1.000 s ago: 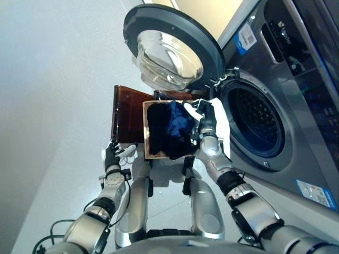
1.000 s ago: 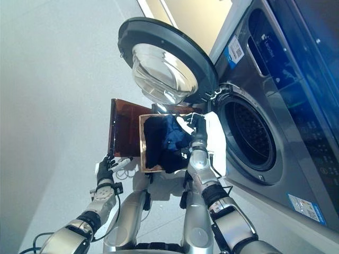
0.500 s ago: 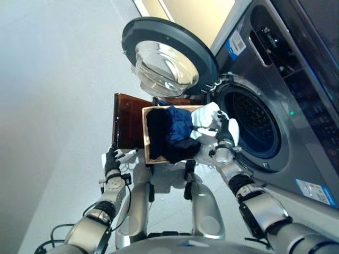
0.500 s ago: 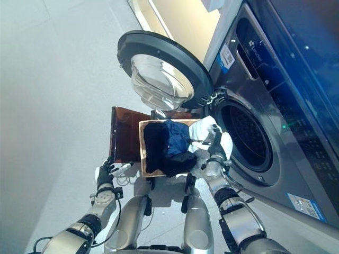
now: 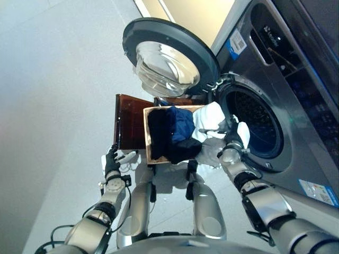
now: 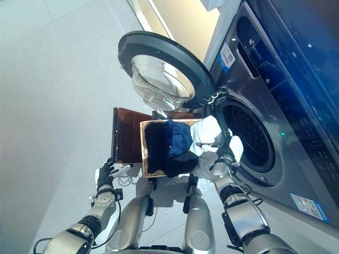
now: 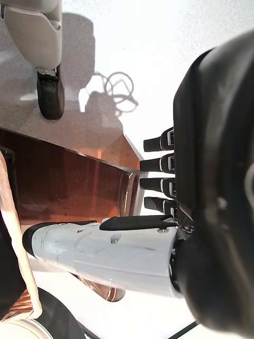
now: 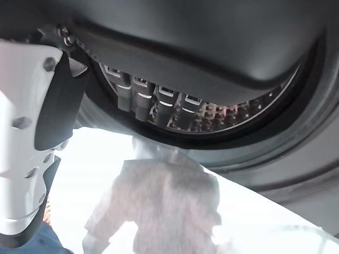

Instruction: Pick up the clothes and place them into the washing machine

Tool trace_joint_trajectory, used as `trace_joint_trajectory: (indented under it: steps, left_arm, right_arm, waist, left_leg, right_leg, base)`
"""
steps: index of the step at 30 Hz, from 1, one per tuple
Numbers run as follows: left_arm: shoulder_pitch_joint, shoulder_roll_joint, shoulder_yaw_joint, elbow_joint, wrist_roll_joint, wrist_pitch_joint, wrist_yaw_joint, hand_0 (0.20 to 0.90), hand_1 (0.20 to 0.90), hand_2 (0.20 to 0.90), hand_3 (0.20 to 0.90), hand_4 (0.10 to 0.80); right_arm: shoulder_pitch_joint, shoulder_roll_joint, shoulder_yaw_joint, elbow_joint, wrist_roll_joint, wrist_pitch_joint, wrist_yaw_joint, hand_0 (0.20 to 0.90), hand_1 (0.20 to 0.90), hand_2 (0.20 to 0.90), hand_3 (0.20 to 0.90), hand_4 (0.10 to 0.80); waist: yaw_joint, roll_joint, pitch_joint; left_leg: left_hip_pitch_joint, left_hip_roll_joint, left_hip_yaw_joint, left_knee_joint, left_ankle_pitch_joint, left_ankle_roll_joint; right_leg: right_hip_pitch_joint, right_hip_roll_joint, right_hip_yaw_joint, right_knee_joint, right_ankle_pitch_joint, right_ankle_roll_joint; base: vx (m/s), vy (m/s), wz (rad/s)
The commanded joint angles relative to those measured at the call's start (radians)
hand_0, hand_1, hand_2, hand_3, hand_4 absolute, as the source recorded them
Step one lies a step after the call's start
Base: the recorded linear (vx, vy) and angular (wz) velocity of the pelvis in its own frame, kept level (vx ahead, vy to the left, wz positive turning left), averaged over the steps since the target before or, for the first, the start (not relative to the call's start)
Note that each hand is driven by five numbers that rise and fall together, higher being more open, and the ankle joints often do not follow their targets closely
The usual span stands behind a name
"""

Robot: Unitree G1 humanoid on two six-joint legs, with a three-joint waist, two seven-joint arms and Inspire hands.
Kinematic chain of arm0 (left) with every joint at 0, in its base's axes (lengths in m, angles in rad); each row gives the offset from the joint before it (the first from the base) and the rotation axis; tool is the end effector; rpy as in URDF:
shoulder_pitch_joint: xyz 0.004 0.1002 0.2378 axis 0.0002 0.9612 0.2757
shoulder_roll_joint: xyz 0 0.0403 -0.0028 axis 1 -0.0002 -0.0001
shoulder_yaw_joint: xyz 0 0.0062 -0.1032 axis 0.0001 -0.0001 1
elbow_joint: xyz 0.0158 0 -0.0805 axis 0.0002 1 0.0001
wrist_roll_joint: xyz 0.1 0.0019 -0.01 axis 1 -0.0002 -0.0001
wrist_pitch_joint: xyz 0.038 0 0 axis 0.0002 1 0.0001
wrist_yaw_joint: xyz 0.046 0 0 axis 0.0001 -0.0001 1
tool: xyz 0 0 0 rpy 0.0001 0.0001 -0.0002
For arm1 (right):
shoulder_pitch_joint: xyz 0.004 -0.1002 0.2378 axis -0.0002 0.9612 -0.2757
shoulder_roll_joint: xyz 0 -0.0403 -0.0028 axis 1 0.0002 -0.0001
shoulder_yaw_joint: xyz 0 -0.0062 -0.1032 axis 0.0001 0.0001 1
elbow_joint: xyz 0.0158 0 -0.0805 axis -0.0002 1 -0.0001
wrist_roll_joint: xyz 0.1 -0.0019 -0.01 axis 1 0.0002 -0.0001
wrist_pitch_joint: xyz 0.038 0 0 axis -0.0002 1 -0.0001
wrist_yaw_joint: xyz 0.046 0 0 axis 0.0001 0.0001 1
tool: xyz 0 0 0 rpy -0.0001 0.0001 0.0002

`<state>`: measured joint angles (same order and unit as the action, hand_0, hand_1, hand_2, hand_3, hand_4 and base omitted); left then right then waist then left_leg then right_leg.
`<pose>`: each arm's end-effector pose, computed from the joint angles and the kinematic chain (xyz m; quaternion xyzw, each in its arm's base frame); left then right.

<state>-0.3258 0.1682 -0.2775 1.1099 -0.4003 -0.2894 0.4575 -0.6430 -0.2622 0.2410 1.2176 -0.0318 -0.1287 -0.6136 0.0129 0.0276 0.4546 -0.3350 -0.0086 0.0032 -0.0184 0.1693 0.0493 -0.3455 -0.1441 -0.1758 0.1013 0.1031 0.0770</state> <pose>0.2097 0.1708 -0.0605 0.0519 0.2546 0.2115 0.9422 0.2854 -0.1907 0.0009 -0.2923 0.1463 -0.2289 0.9169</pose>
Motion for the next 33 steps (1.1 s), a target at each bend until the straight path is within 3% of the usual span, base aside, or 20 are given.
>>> trace_joint_trajectory:
  steps: [1,33]
  left_arm:
    - [-0.009,0.007,0.009,0.016,0.011,-0.044,0.022,0.900,0.900,0.900,0.900,0.800]
    - [-0.017,0.026,-0.016,-0.192,-0.035,-0.075,0.010,0.900,0.900,0.900,0.900,0.800]
  right_arm:
    - [-0.078,-0.053,0.002,0.026,-0.009,-0.021,-0.056,0.900,0.900,0.900,0.900,0.800]
    - [-0.265,-0.008,0.112,0.125,0.050,0.002,0.059,0.900,0.900,0.900,0.900,0.800]
  waist:
    - [0.004,-0.034,-0.020]
    - [0.047,0.015,0.065]
  left_leg:
    - [-0.038,-0.005,0.006,0.102,-0.104,-0.055]
    - [-0.126,-0.016,0.000,0.059,-0.046,-0.061]
  right_leg:
    - [-0.002,-0.100,0.032,0.035,-0.003,0.053]
    - [-0.105,-0.106,0.025,0.038,0.022,0.045]
  base:
    - [0.000,0.000,0.00]
    - [-0.009,0.000,0.01]
